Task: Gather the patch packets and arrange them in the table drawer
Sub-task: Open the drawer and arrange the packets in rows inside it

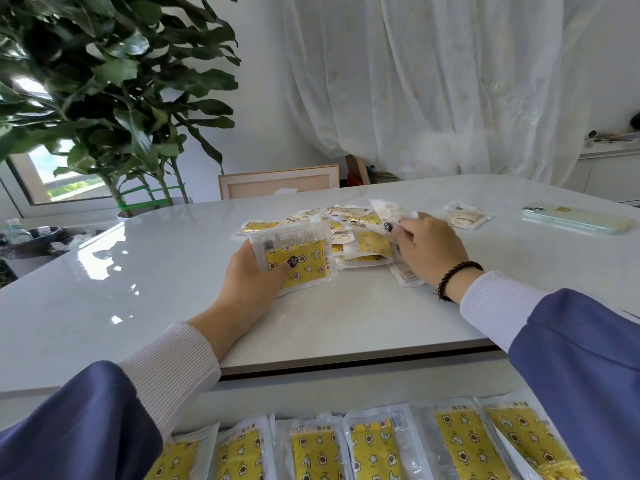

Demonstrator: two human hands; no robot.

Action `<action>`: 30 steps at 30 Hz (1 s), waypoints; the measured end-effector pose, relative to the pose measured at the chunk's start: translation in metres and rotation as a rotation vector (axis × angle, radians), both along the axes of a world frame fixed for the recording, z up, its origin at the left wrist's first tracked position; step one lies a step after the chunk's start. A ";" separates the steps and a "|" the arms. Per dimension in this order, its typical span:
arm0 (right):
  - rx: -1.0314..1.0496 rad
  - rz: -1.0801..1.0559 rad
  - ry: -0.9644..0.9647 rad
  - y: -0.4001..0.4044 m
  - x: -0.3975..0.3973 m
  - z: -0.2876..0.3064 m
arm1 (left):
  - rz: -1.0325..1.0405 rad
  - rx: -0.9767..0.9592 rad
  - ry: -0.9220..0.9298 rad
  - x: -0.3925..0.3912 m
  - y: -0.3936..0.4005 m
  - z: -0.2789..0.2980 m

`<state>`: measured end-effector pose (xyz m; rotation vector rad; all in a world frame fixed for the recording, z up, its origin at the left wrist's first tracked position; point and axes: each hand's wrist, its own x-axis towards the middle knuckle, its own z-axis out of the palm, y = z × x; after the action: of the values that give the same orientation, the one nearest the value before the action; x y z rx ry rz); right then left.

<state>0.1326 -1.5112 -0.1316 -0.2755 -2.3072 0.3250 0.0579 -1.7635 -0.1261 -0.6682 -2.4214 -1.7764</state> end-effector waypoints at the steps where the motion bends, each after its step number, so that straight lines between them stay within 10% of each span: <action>1: -0.046 0.013 0.095 0.002 0.001 0.000 | 0.000 0.001 -0.003 0.000 0.000 0.000; 6: -0.203 0.115 0.366 -0.002 0.010 0.006 | 0.001 0.010 -0.007 0.000 0.000 0.000; 30: -0.073 0.208 0.085 -0.009 0.033 0.006 | 0.005 -0.011 -0.004 0.005 0.001 0.003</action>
<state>0.1654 -1.5197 -0.1254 -0.0556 -2.2463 0.5165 0.0632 -1.7622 -0.1228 -0.6600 -2.4352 -1.7654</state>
